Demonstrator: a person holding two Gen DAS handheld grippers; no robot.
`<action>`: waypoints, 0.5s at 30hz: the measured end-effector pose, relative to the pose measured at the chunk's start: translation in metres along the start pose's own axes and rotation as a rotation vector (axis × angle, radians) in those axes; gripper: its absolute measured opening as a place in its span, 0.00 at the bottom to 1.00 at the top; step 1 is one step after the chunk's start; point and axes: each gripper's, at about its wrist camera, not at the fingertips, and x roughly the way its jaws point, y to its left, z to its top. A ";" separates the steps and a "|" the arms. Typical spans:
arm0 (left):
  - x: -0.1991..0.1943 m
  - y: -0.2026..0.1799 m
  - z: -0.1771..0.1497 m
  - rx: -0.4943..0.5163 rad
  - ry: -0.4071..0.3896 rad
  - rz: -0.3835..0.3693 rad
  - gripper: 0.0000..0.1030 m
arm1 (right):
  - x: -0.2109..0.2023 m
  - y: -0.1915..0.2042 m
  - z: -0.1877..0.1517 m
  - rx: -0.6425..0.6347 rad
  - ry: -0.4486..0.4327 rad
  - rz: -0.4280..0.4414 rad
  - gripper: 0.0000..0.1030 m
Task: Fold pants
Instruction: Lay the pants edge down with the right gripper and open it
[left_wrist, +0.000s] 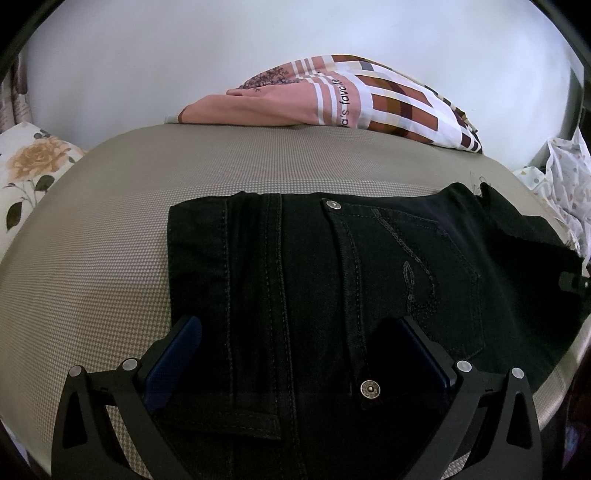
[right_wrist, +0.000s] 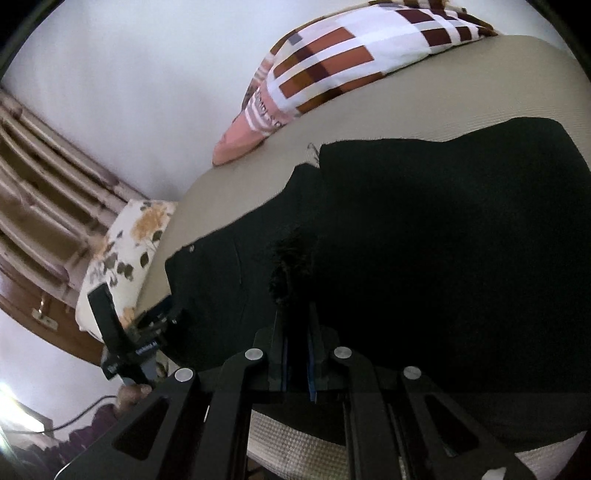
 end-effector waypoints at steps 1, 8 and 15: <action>0.000 0.001 0.001 0.000 0.000 0.000 1.00 | 0.001 0.000 -0.001 -0.006 0.004 -0.005 0.10; 0.000 0.001 0.002 0.000 -0.001 0.002 1.00 | 0.003 0.005 -0.008 -0.052 0.018 -0.031 0.11; -0.001 0.000 0.002 0.000 0.000 0.002 1.00 | 0.007 0.012 -0.009 -0.077 0.022 -0.036 0.12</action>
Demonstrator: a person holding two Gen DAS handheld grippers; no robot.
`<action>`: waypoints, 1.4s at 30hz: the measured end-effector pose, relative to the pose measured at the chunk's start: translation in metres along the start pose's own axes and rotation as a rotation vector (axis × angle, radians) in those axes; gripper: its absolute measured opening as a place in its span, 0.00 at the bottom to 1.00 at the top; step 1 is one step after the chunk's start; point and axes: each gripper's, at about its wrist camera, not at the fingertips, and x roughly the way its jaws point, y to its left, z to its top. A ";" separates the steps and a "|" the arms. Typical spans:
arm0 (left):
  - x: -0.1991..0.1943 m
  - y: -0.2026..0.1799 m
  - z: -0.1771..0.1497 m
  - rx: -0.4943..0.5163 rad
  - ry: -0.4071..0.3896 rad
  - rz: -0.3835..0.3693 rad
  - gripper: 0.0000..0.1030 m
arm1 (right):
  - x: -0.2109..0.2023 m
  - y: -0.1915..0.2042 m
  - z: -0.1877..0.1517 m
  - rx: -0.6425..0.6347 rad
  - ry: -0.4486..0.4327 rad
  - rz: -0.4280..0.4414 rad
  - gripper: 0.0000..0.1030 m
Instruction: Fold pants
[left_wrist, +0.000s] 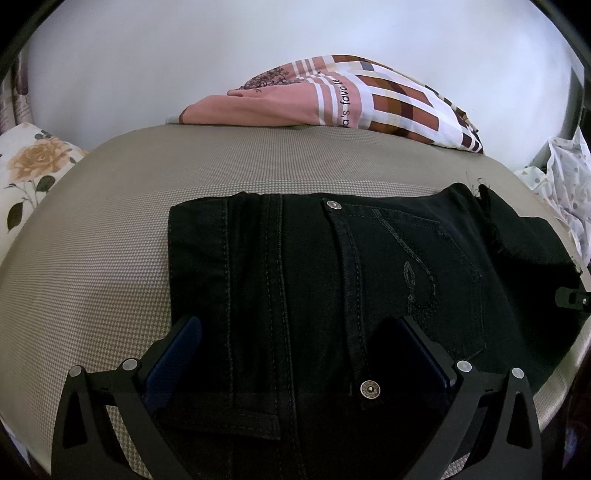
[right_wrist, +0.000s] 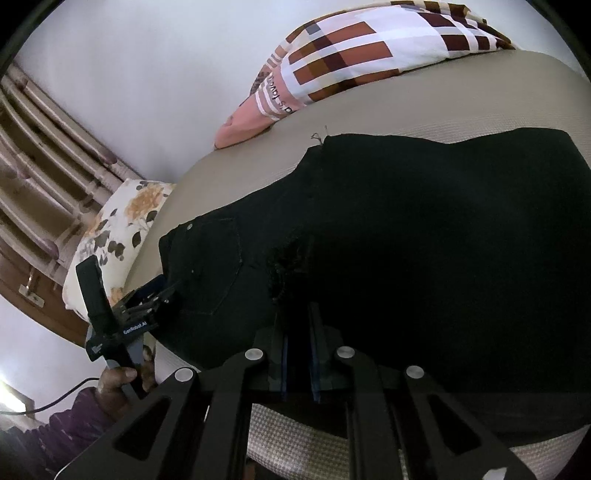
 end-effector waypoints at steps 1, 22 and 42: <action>0.001 0.001 0.002 0.000 0.000 0.001 1.00 | 0.001 0.001 0.000 -0.004 0.003 0.000 0.12; -0.001 -0.001 0.001 0.001 -0.001 0.002 1.00 | 0.008 0.007 -0.006 -0.009 0.010 0.024 0.13; -0.002 0.000 0.001 0.001 -0.002 0.003 1.00 | 0.012 0.008 -0.011 -0.021 0.009 0.031 0.14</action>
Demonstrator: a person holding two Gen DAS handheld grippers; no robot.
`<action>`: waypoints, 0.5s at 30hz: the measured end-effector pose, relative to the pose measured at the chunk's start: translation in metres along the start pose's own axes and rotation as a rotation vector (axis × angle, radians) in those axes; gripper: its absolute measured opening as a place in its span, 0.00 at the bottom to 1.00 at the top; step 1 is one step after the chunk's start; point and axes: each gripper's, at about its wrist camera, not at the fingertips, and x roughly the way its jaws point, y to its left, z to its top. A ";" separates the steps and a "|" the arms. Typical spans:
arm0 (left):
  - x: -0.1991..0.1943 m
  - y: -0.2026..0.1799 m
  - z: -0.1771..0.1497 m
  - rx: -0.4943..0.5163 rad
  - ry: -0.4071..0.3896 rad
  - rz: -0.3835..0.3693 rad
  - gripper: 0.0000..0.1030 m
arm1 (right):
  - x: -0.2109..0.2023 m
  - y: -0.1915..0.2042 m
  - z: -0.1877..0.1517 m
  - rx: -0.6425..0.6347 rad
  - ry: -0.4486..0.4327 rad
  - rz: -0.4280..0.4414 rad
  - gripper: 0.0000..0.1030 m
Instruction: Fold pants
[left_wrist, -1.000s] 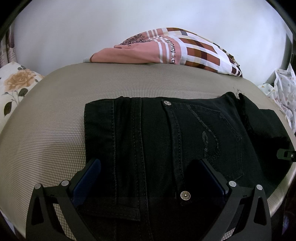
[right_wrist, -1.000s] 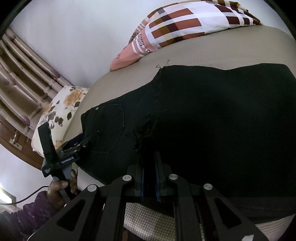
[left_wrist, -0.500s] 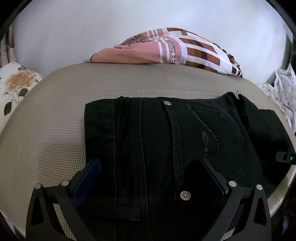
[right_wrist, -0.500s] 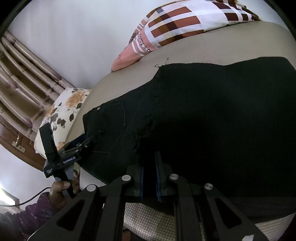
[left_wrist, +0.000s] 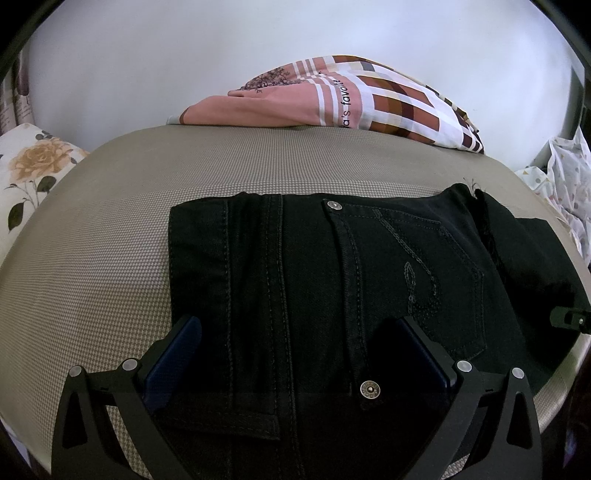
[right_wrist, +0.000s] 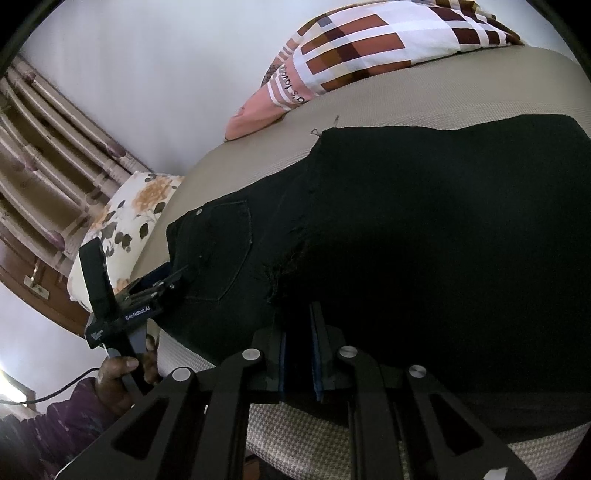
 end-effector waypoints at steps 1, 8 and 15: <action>0.000 0.000 0.000 0.000 0.000 0.001 1.00 | 0.000 0.001 0.000 -0.004 0.000 -0.001 0.14; 0.000 0.000 0.000 0.000 0.000 0.001 1.00 | 0.004 0.010 -0.006 -0.074 0.008 -0.032 0.15; -0.001 0.001 0.001 0.000 0.000 0.001 1.00 | 0.004 0.016 -0.009 -0.114 0.002 -0.042 0.15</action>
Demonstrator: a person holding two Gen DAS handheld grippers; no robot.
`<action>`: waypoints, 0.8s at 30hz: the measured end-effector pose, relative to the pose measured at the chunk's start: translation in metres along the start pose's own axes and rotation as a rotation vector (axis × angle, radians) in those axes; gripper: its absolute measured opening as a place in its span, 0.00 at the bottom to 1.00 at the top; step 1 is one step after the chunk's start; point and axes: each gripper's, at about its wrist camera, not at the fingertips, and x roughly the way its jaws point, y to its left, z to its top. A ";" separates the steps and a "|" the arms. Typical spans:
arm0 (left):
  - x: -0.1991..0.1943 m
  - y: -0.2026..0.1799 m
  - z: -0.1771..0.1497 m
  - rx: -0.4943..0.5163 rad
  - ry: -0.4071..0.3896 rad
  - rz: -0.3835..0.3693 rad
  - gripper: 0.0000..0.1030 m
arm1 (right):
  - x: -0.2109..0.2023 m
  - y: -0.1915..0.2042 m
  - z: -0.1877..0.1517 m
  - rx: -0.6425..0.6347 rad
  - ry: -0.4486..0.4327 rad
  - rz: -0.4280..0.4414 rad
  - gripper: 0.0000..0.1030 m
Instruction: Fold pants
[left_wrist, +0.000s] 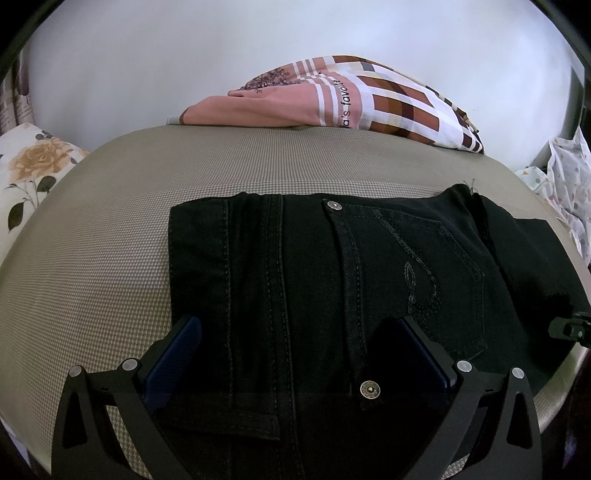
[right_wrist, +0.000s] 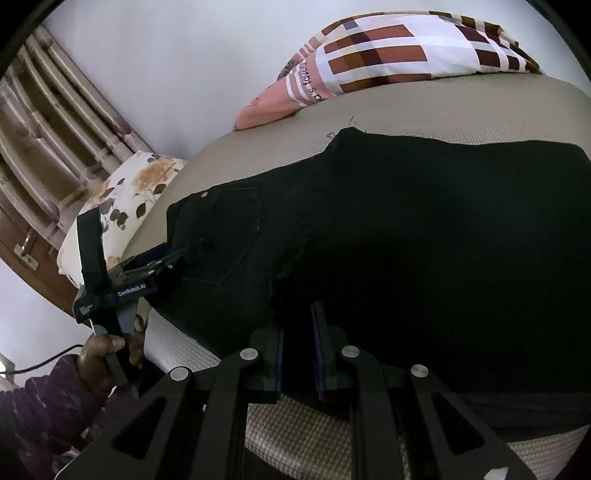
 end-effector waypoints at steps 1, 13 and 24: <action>0.000 0.000 0.000 0.000 0.000 0.000 1.00 | 0.000 0.001 -0.001 -0.006 0.000 -0.002 0.15; 0.000 -0.001 -0.001 0.000 -0.001 0.001 1.00 | -0.003 0.006 -0.005 -0.038 0.002 -0.002 0.16; 0.000 -0.002 -0.001 0.000 -0.001 0.002 1.00 | -0.004 0.014 -0.006 -0.014 0.038 0.262 0.46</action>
